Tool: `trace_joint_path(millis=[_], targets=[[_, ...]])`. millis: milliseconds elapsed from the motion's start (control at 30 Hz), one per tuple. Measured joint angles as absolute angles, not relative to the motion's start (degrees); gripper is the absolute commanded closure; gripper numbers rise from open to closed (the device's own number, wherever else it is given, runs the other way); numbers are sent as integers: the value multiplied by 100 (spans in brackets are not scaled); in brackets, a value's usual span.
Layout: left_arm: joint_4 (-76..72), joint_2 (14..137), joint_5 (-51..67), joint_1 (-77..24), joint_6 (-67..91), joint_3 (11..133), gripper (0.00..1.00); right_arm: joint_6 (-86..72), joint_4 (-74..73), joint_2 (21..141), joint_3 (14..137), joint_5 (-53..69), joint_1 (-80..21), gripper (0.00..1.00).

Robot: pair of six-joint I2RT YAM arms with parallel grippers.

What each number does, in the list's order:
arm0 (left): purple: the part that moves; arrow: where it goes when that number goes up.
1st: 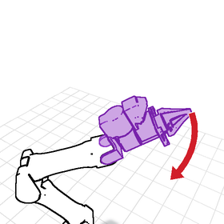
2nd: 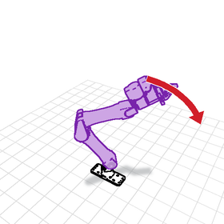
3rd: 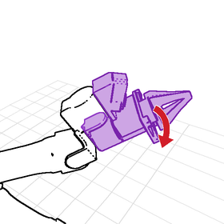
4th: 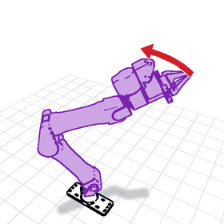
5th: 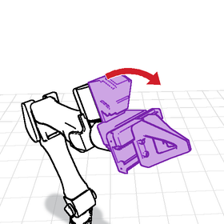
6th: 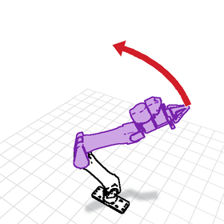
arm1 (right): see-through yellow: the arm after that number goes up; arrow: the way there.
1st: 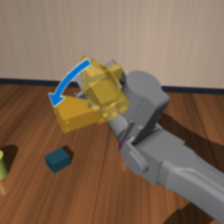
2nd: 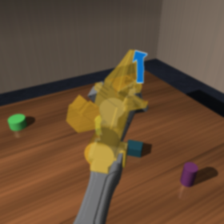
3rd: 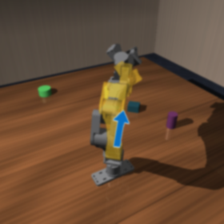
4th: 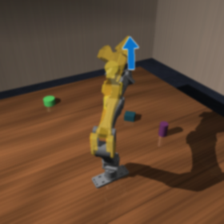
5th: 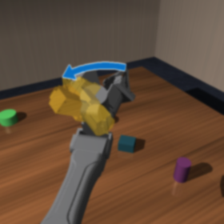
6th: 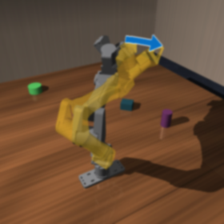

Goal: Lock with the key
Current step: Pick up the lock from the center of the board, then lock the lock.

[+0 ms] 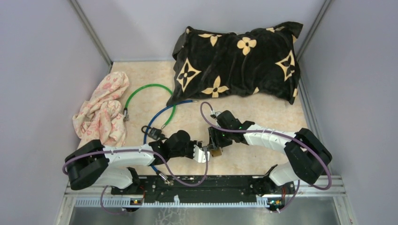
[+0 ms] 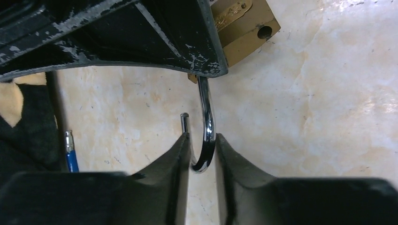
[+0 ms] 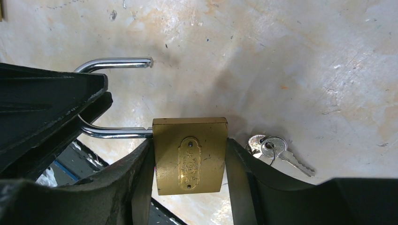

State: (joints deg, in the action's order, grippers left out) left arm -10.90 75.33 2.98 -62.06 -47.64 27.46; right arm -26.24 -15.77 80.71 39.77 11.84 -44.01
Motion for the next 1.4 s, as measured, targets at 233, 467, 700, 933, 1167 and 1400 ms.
trace_joint_path(millis=[233,467,700,933,1167,1400], targets=[[-1588,7491,410,-6204,-4440,2445,100,-2659,-1579,8023,3977,1232,-4401,15],[-467,6722,738,-5636,-2899,2943,100,-2049,-1785,6904,4169,1704,-4362,2],[318,5172,2023,-4211,-788,3535,100,-1076,-1098,5030,4202,2720,-3964,2],[-191,4292,3559,-3503,735,3304,100,-443,-296,5387,4088,3393,-3765,2],[-1092,3979,4257,-3168,1337,3006,100,-257,451,5590,4084,4156,-3426,15],[-1909,3970,4602,-3133,1761,2812,100,-788,1758,6287,3953,5124,-3426,51]])
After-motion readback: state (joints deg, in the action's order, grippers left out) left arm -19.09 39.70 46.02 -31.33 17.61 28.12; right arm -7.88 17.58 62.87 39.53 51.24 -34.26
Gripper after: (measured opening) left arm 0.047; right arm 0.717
